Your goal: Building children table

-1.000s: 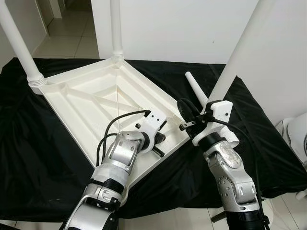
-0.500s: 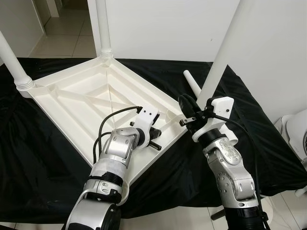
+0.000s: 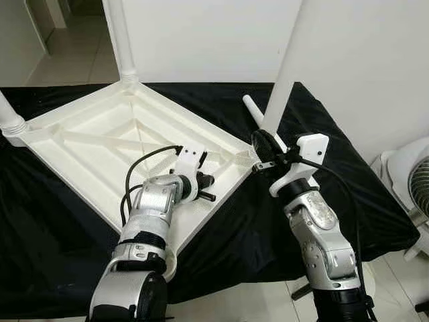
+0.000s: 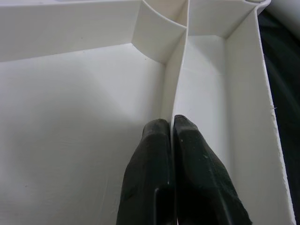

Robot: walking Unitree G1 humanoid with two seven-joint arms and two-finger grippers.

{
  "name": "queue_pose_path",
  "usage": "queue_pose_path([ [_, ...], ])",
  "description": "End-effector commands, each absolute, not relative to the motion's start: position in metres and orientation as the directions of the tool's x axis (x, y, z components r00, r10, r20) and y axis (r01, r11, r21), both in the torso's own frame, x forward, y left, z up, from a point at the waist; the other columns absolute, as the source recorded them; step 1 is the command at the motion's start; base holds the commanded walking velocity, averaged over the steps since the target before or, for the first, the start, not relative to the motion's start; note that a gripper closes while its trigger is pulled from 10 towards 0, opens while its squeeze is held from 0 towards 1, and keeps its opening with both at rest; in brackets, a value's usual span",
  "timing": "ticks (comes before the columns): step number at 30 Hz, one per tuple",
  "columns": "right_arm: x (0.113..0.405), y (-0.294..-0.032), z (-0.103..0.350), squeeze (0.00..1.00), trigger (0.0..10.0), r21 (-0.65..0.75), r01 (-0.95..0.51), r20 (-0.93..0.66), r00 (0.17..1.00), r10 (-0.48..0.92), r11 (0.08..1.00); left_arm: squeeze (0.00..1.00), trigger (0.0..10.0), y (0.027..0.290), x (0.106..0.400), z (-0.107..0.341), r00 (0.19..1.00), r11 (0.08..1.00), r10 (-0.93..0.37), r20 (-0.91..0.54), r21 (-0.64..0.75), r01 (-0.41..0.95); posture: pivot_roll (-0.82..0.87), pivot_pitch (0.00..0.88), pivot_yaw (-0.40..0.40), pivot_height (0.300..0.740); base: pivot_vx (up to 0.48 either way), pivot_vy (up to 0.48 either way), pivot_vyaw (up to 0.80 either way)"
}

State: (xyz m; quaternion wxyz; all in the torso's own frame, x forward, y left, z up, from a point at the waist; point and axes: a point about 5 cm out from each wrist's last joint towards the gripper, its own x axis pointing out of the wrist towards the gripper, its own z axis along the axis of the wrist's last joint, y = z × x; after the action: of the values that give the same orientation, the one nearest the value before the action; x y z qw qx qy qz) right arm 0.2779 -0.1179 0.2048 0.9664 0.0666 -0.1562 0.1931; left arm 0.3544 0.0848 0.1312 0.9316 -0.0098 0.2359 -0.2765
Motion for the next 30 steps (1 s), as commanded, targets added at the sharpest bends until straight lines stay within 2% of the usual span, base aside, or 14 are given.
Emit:
queue_pose_path([
  [1,0.279,-0.119,0.207,0.0,10.0,0.072,-0.387,0.339,0.876,0.343,0.919,0.0,0.0,0.154,0.368,0.15,0.891,0.944,0.328,-0.313,0.149,-0.295,0.03,0.012,-0.016,0.74,0.0,0.0,0.0],
  [8,0.278,-0.118,0.206,0.0,10.0,0.073,-0.383,0.34,0.878,0.338,0.921,0.0,0.0,0.164,0.365,0.153,0.879,0.925,0.379,-0.289,0.142,-0.352,0.03,0.014,-0.008,0.74,0.0,0.0,0.0],
  [11,0.277,-0.118,0.205,0.0,10.0,0.075,-0.379,0.337,0.88,0.334,0.922,0.0,0.0,0.178,0.363,0.149,0.856,0.906,0.424,-0.297,0.153,-0.396,0.03,0.019,-0.008,0.74,0.0,0.0,0.0],
  [14,0.277,-0.118,0.205,0.0,10.0,0.076,-0.38,0.337,0.88,0.335,0.922,0.0,0.0,0.177,0.365,0.149,0.862,0.913,0.408,-0.301,0.15,-0.38,0.04,0.023,-0.009,0.74,0.0,0.0,0.0],
  [15,0.277,-0.117,0.205,0.0,10.0,0.077,-0.382,0.335,0.88,0.337,0.921,0.0,2.5,0.171,0.368,0.151,0.882,0.929,0.369,-0.293,0.149,-0.339,0.04,0.024,-0.008,0.74,0.0,0.0,0.0],
  [16,0.276,-0.116,0.205,0.0,10.0,0.077,-0.384,0.334,0.879,0.339,0.92,0.0,10.0,0.16,0.371,0.154,0.908,0.952,0.302,-0.291,0.134,-0.273,0.04,0.026,-0.008,0.74,0.0,0.0,0.0],
  [17,0.276,-0.115,0.204,0.0,10.0,0.077,-0.385,0.333,0.879,0.341,0.92,0.87,10.0,0.148,0.373,0.159,0.936,0.971,0.233,-0.265,0.113,-0.209,0.04,0.028,-0.007,0.74,0.0,0.0,0.0],
  [19,0.276,-0.115,0.204,0.0,10.0,0.077,-0.386,0.333,0.879,0.341,0.919,0.87,10.0,0.14,0.373,0.162,0.951,0.98,0.19,-0.245,0.1,-0.17,0.04,0.029,-0.007,0.74,0.0,0.0,0.0],
  [20,0.276,-0.115,0.204,0.0,10.0,0.076,-0.385,0.332,0.88,0.341,0.92,1.0,10.0,0.132,0.373,0.167,0.967,0.99,0.133,-0.219,0.078,-0.119,0.04,0.031,-0.007,0.74,0.0,0.0,0.0],
  [25,0.276,-0.116,0.204,0.0,10.0,0.076,-0.384,0.33,0.88,0.341,0.92,1.0,10.0,0.121,0.372,0.173,0.981,0.997,0.063,-0.186,0.057,-0.053,0.04,0.035,-0.006,0.74,0.0,0.0,0.0],
  [26,0.276,-0.116,0.203,0.0,10.0,0.076,-0.383,0.327,0.882,0.34,0.92,1.0,10.0,0.114,0.371,0.177,0.987,0.999,0.007,-0.163,0.046,0.0,0.05,0.035,-0.005,0.74,0.0,0.0,0.0],
  [27,0.275,-0.116,0.202,0.0,10.0,0.077,-0.384,0.324,0.882,0.341,0.92,0.05,10.0,0.109,0.369,0.18,0.989,0.998,-0.04,-0.146,0.037,0.046,0.05,0.037,-0.007,0.74,0.0,0.0,0.0],
  [29,0.275,-0.116,0.201,0.0,10.0,0.077,-0.384,0.322,0.883,0.342,0.92,0.05,10.0,0.106,0.368,0.182,0.988,0.997,-0.072,-0.134,0.031,0.077,0.05,0.038,-0.006,0.74,0.0,0.0,0.0],
  [30,0.275,-0.116,0.201,0.0,10.0,0.078,-0.385,0.32,0.883,0.343,0.919,0.0,10.0,0.107,0.366,0.182,0.988,0.996,-0.078,-0.132,0.02,0.081,0.05,0.037,-0.006,0.74,0.0,0.0,0.0],
])
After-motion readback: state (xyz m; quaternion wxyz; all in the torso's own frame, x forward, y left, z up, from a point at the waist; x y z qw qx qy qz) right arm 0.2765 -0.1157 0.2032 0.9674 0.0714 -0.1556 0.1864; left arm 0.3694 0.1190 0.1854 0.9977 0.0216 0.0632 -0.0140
